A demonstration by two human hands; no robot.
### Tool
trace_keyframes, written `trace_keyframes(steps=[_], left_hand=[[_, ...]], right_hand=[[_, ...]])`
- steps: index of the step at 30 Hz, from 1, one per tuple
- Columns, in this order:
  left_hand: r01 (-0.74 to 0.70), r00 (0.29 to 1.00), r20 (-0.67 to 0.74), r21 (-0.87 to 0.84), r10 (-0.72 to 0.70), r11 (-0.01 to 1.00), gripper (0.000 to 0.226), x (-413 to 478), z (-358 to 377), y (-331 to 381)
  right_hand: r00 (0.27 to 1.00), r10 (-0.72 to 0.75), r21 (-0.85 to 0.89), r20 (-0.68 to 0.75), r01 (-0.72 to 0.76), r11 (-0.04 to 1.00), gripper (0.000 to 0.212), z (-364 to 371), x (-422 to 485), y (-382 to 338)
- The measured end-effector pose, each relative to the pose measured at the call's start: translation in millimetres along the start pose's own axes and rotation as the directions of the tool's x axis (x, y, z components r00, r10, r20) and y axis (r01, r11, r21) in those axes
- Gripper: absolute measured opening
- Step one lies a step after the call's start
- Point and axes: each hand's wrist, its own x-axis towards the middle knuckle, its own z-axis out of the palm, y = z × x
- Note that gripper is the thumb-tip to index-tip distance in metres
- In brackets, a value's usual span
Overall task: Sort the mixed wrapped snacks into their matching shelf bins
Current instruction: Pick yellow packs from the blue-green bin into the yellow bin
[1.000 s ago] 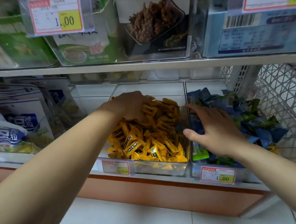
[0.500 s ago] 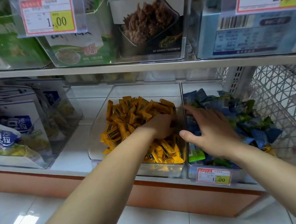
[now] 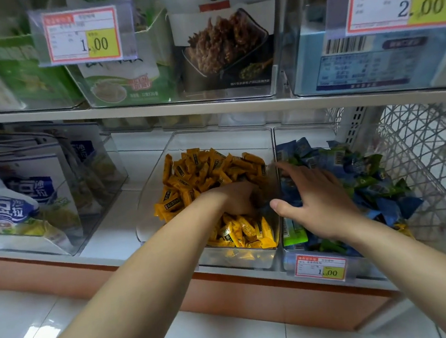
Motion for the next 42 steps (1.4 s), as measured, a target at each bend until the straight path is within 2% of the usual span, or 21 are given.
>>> trace_keyframes(steps=[4, 6, 8, 12, 14, 15, 17, 19, 21, 22, 23, 25, 26, 27, 28, 30, 32, 34, 36, 39, 42], left_hand=[[-0.045, 0.996, -0.083, -0.170, 0.031, 0.984, 0.057, -7.9, 4.7, 3.6], [-0.055, 0.984, -0.176, -0.219, 0.016, 0.974, 0.043, -13.2, 2.2, 3.1], [-0.062, 0.949, -0.314, -0.277, -0.030, 0.959, 0.028, -23.0, -4.9, 1.1], [-0.104, 0.829, -0.548, -0.341, -0.108, 0.934, 0.045, -50.8, -18.5, 4.4], [-0.222, 0.770, -0.619, -0.488, -0.155, 0.844, 0.044, -62.8, -22.4, 12.8], [-0.294, 0.754, -0.636, -0.551, -0.165, 0.781, 0.039, -66.9, -23.3, 19.3], [-0.398, 0.729, -0.664, -0.610, -0.168, 0.685, 0.029, -69.4, -23.0, 35.5], [-0.455, 0.743, -0.642, -0.690, -0.187, 0.563, 0.026, -65.8, -22.6, 51.2], [-0.469, 0.783, -0.589, -0.770, -0.200, 0.431, 0.021, -60.3, -25.6, 56.6], [-0.460, 0.786, -0.579, -0.781, -0.216, 0.421, 0.017, -57.0, -27.3, 54.2], [-0.424, 0.766, -0.595, -0.752, -0.243, 0.505, 0.013, -52.4, -29.3, 47.8], [-0.211, 0.707, -0.670, -0.505, -0.226, 0.837, 0.015, -41.0, -30.4, 27.9], [-0.094, 0.720, -0.669, -0.355, -0.183, 0.930, 0.018, -35.4, -28.8, 18.9], [-0.022, 0.763, -0.630, -0.243, -0.141, 0.970, 0.023, -29.3, -26.3, 11.6], [0.016, 0.815, -0.568, -0.173, -0.113, 0.985, 0.027, -23.2, -23.1, 5.7], [0.076, 0.872, -0.482, -0.035, -0.083, 0.996, 0.032, -10.7, -17.7, -1.6], [0.120, 0.878, -0.473, 0.075, -0.071, 0.990, 0.031, 1.1, -17.1, -7.4], [0.157, 0.875, -0.475, 0.106, -0.089, 0.982, 0.027, 10.9, -18.7, -10.5], [0.181, 0.879, -0.468, 0.148, -0.092, 0.972, 0.024, 20.0, -18.0, -13.1], [0.189, 0.874, -0.479, 0.165, -0.088, 0.968, 0.036, 28.4, -11.8, -18.8], [0.118, 0.904, -0.425, 0.147, -0.045, 0.982, 0.056, 30.6, -7.6, -28.6]], right_hand=[[1.000, 0.013, 0.011, 0.025, -0.014, 1.000, 0.083, -2.5, -0.7, -1.3], [0.999, 0.019, 0.013, 0.026, -0.020, 1.000, 0.084, -3.8, -0.3, -2.4], [0.999, 0.024, 0.013, 0.036, -0.025, 1.000, 0.086, -5.2, -0.1, -4.1], [1.000, 0.001, -0.009, 0.002, -0.001, 1.000, 0.086, -15.7, 0.7, -14.4], [0.996, -0.056, -0.052, -0.070, 0.052, 0.997, 0.081, -22.4, 2.5, -22.0], [0.993, -0.079, -0.005, -0.086, 0.079, 0.997, 0.077, -25.0, 3.3, -26.0], [0.994, -0.076, 0.300, -0.073, 0.094, 0.949, 0.062, -28.1, 3.5, -34.7], [0.994, -0.026, 0.537, -0.105, 0.078, 0.840, 0.045, -29.1, 3.3, -37.8], [0.975, 0.077, 0.571, -0.209, 0.058, 0.819, 0.037, -34.1, 3.9, -30.3], [0.955, 0.120, 0.555, -0.270, 0.053, 0.830, 0.036, -38.8, 3.6, -23.9], [0.930, 0.156, 0.519, -0.333, 0.042, 0.854, 0.034, -44.7, 2.6, -16.2], [0.875, 0.158, 0.294, -0.458, -0.019, 0.956, 0.030, -56.6, 1.6, 2.8], [0.873, 0.135, 0.124, -0.469, -0.086, 0.989, 0.030, -60.3, 1.8, 12.5], [0.902, 0.120, -0.038, -0.415, -0.149, 0.988, 0.032, -61.0, 1.9, 20.6], [0.940, 0.133, -0.162, -0.314, -0.191, 0.968, 0.034, -59.3, 2.0, 25.4], [0.964, 0.200, -0.253, -0.176, -0.240, 0.937, 0.040, -52.5, 3.0, 24.7], [0.965, 0.143, -0.216, -0.221, -0.191, 0.958, 0.045, -47.1, 5.5, 12.4], [0.966, 0.024, -0.162, -0.257, -0.067, 0.984, 0.051, -41.9, 10.6, -3.0], [0.990, -0.032, -0.096, -0.138, 0.019, 0.995, 0.065, -32.1, 14.8, -13.1], [0.998, 0.018, -0.054, 0.054, -0.016, 0.998, 0.080, -14.0, 16.8, -11.8], [0.995, 0.059, 0.017, 0.084, -0.060, 0.998, 0.080, -8.5, 16.9, -6.9]])
